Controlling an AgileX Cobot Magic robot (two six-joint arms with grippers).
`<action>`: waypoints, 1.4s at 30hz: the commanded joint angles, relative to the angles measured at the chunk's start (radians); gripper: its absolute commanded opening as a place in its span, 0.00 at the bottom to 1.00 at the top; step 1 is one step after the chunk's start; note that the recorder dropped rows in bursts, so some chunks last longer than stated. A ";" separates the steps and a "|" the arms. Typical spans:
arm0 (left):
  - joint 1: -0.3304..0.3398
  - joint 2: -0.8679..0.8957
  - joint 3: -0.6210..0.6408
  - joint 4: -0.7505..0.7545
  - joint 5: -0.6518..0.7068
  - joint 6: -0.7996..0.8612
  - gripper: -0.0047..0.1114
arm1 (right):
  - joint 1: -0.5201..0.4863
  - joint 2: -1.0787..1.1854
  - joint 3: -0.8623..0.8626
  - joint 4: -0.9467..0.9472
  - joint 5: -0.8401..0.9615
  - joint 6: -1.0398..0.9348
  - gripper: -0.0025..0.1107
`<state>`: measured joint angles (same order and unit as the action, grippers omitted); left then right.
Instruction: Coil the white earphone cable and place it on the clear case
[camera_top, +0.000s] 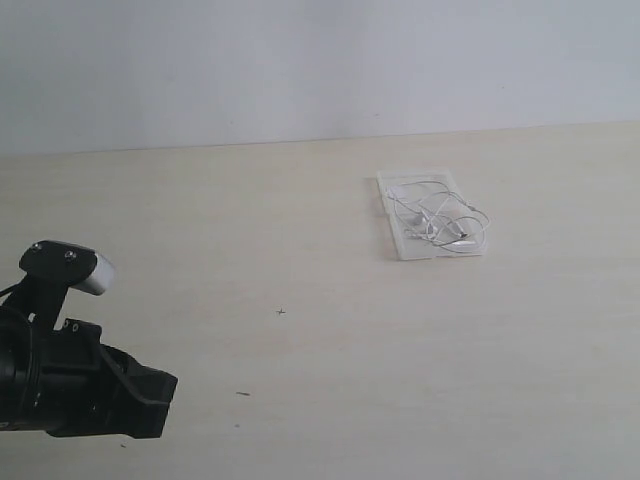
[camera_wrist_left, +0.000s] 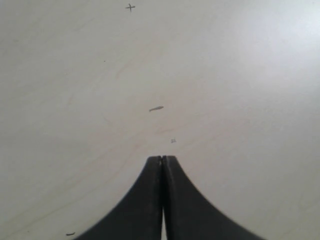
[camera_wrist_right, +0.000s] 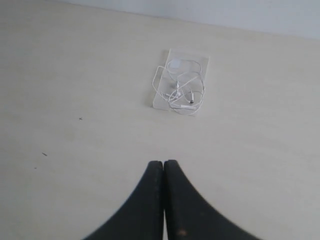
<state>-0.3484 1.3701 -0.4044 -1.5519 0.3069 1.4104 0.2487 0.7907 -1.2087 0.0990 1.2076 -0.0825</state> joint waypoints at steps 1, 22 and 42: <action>0.000 -0.002 -0.006 -0.005 -0.001 0.000 0.04 | -0.005 -0.062 0.005 -0.004 -0.036 -0.010 0.02; 0.000 -0.002 -0.006 -0.005 -0.001 0.000 0.04 | -0.122 -0.703 0.561 -0.017 -0.527 -0.021 0.02; 0.000 -0.002 -0.006 -0.005 -0.001 0.000 0.04 | -0.122 -0.735 1.161 -0.071 -0.957 0.003 0.02</action>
<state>-0.3484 1.3701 -0.4044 -1.5519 0.3069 1.4104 0.1324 0.0667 -0.0867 0.0344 0.3188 -0.1004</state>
